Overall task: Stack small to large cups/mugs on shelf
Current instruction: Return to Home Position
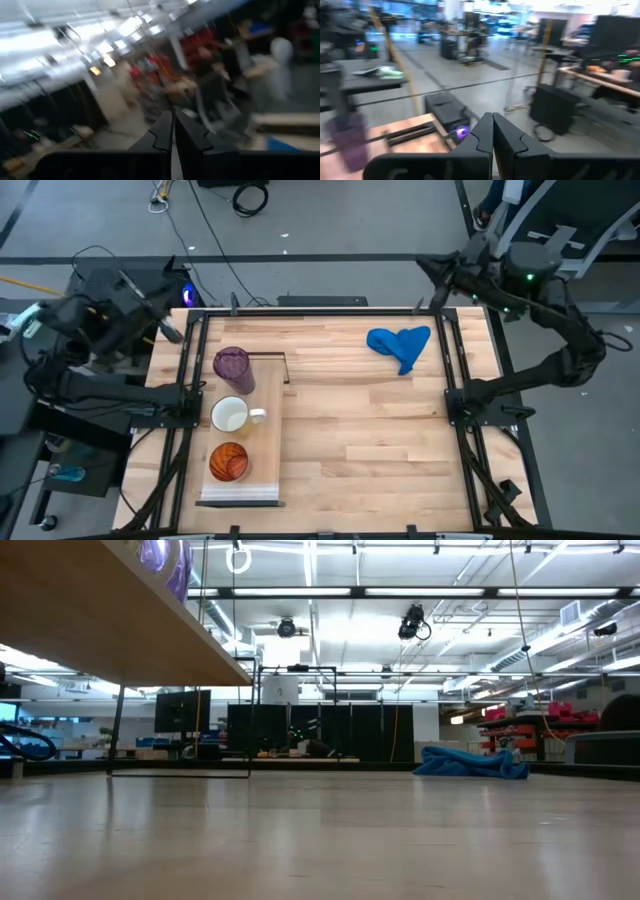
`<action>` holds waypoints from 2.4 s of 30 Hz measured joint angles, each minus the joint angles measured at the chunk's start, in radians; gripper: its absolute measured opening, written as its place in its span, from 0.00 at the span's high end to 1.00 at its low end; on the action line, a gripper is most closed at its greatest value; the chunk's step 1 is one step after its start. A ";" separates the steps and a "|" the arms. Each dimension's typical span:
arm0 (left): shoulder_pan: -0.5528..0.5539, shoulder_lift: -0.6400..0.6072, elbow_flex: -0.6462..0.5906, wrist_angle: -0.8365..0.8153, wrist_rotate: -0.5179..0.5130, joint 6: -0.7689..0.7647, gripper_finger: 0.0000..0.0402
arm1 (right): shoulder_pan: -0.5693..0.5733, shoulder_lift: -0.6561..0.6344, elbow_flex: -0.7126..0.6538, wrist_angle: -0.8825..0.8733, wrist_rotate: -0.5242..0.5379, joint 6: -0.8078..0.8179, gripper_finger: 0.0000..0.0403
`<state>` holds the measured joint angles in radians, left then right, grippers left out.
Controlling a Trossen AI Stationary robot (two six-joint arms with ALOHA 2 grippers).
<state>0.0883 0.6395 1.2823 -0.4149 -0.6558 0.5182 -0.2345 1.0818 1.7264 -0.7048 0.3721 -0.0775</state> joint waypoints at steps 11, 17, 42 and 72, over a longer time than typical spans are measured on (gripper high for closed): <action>0.000 -0.067 -0.184 -0.135 0.257 -0.271 0.92 | 0.236 -0.204 -0.452 0.373 0.023 0.017 0.98; 0.028 -0.131 -0.278 0.055 0.180 -0.196 0.91 | 0.247 -0.356 -0.712 0.660 0.067 -0.045 0.98; 0.976 -0.052 -0.406 0.539 0.152 -0.238 0.93 | -0.295 -0.419 -0.861 0.958 0.056 -0.229 0.98; 1.007 -0.406 -0.406 0.592 0.216 -0.315 0.94 | -0.108 -0.608 -0.842 1.048 -0.130 -0.413 0.98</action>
<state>1.0958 0.2338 0.8768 0.1768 -0.4400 0.2028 -0.3425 0.4734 0.8839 0.3431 0.2417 -0.4901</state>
